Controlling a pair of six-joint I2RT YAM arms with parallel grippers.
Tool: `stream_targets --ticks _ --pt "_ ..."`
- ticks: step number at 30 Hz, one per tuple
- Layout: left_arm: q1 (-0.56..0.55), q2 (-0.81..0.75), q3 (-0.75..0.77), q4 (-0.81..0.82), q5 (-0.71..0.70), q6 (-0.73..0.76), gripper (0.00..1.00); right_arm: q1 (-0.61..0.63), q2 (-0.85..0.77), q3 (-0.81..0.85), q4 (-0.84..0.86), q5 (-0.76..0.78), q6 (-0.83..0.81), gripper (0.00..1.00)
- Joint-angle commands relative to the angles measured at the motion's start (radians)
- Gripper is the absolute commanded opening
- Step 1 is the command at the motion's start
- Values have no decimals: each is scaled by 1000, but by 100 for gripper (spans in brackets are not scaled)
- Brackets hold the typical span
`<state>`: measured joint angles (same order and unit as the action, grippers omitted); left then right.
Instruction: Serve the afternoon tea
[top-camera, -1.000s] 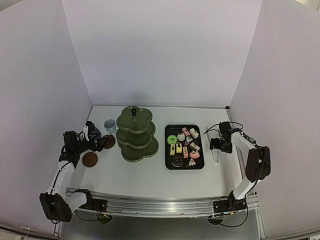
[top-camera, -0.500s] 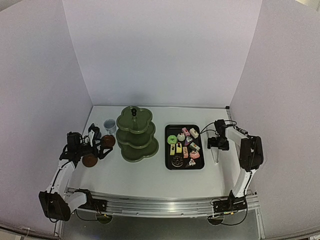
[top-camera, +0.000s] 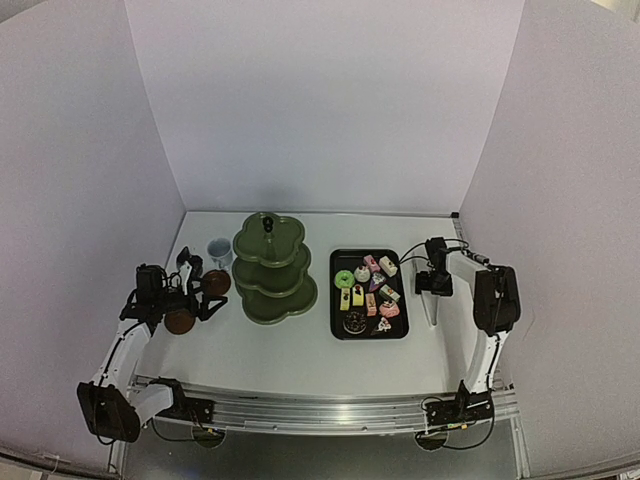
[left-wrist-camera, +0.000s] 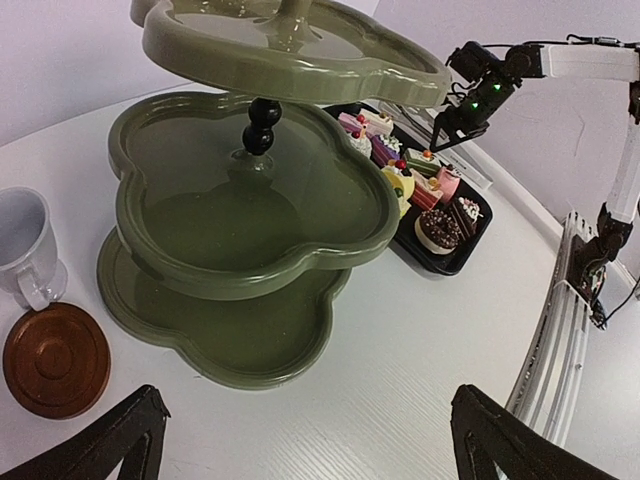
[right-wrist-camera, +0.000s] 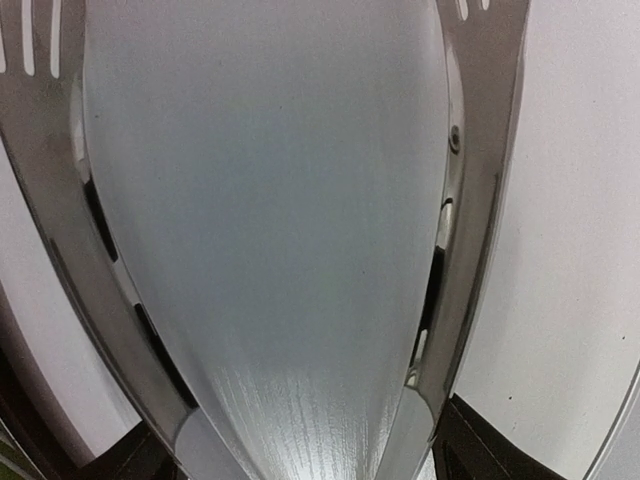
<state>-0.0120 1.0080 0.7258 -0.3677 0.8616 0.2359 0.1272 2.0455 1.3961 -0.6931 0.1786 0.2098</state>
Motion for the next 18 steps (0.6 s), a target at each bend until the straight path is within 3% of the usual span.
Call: stream_targets --ticks 1,13,16,18 --pt "-8 -16 32 0 1 31 100 3 -16 -57 8 4 14 80" --pt "-8 -11 30 -1 3 51 100 2 -63 -127 16 -26 24 76" --pt "-8 -13 29 -4 1 60 100 2 -49 -119 17 -35 18 71" --pt "-8 -13 27 -6 1 63 100 2 -38 -112 17 -37 19 61"
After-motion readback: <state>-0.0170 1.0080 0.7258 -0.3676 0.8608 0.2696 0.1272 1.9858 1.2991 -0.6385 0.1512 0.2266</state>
